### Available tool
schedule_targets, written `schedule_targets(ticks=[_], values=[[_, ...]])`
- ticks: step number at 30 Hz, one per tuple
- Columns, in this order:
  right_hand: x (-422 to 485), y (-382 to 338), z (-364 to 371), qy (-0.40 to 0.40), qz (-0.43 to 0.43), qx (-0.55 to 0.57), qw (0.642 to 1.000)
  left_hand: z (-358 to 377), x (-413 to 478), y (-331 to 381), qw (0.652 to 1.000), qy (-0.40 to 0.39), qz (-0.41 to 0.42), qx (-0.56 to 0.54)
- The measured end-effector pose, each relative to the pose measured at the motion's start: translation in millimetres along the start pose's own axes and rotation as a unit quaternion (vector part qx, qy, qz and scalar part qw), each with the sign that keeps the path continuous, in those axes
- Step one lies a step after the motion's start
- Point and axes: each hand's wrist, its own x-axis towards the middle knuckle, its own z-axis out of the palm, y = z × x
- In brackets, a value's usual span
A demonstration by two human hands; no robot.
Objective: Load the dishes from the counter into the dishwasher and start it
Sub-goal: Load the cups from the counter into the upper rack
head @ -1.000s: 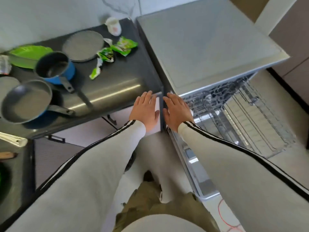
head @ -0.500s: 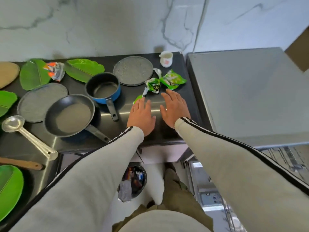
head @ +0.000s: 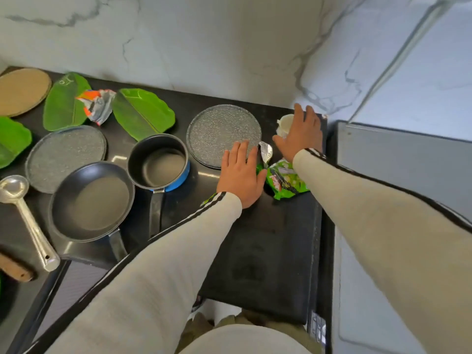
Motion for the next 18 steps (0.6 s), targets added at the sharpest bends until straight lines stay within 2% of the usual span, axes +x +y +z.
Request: schedule_targets(ticks=[4, 7, 13, 18], values=[[39.8, -5.0, 1.9, -0.062, -0.012, -0.025, 0.998, 1.4, 16.4, -14.9, 0.999, -0.011, -0.038, 0.016], [52.8, -7.4, 8.7, -0.080, -0.019, -0.043, 0.996, 2.4, 19.6, -21.2, 0.998, -0.017, -0.055, 0.011], [53.5, -5.4, 7.4, -0.060, -0.052, -0.013, 0.997, 0.0, 18.3, -20.2, 0.998, -0.009, -0.061, 0.004], [29.9, -4.8, -8.9, -0.030, -0.022, 0.061, 0.997, -2.5, 5.2, -13.6, 0.999, -0.004, -0.046, 0.005]])
